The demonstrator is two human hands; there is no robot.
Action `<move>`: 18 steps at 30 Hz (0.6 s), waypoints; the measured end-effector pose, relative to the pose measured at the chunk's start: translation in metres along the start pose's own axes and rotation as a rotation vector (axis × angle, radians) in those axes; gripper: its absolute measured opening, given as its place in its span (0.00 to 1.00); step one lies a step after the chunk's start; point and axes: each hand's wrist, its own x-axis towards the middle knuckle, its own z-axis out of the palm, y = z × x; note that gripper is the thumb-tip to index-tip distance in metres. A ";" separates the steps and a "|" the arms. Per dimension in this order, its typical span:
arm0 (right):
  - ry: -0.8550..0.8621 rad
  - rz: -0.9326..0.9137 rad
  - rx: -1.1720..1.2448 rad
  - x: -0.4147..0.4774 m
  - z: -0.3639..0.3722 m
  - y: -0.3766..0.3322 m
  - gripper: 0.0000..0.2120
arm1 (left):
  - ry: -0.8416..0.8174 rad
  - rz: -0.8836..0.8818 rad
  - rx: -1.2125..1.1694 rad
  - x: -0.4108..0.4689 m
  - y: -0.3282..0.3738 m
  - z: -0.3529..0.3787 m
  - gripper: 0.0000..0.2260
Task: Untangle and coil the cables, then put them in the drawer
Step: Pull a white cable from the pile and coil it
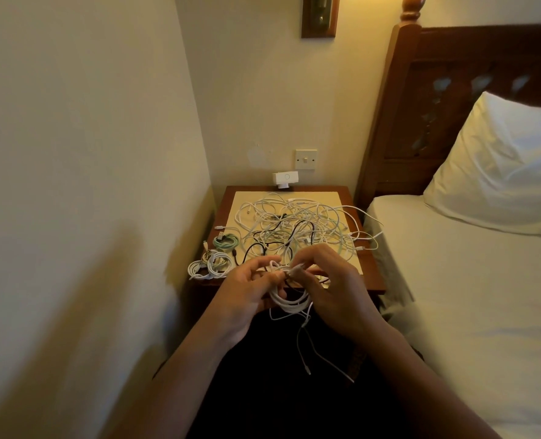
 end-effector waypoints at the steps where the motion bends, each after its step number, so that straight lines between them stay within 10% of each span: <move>1: 0.027 0.075 0.110 0.001 -0.001 -0.003 0.05 | 0.022 0.034 0.059 0.001 0.001 0.000 0.13; 8: 0.106 0.214 0.370 0.006 -0.014 -0.008 0.07 | 0.099 0.359 0.694 0.005 0.017 -0.013 0.10; 18: 0.011 0.190 0.329 -0.004 -0.015 -0.017 0.03 | 0.272 0.391 0.507 0.009 -0.001 -0.002 0.06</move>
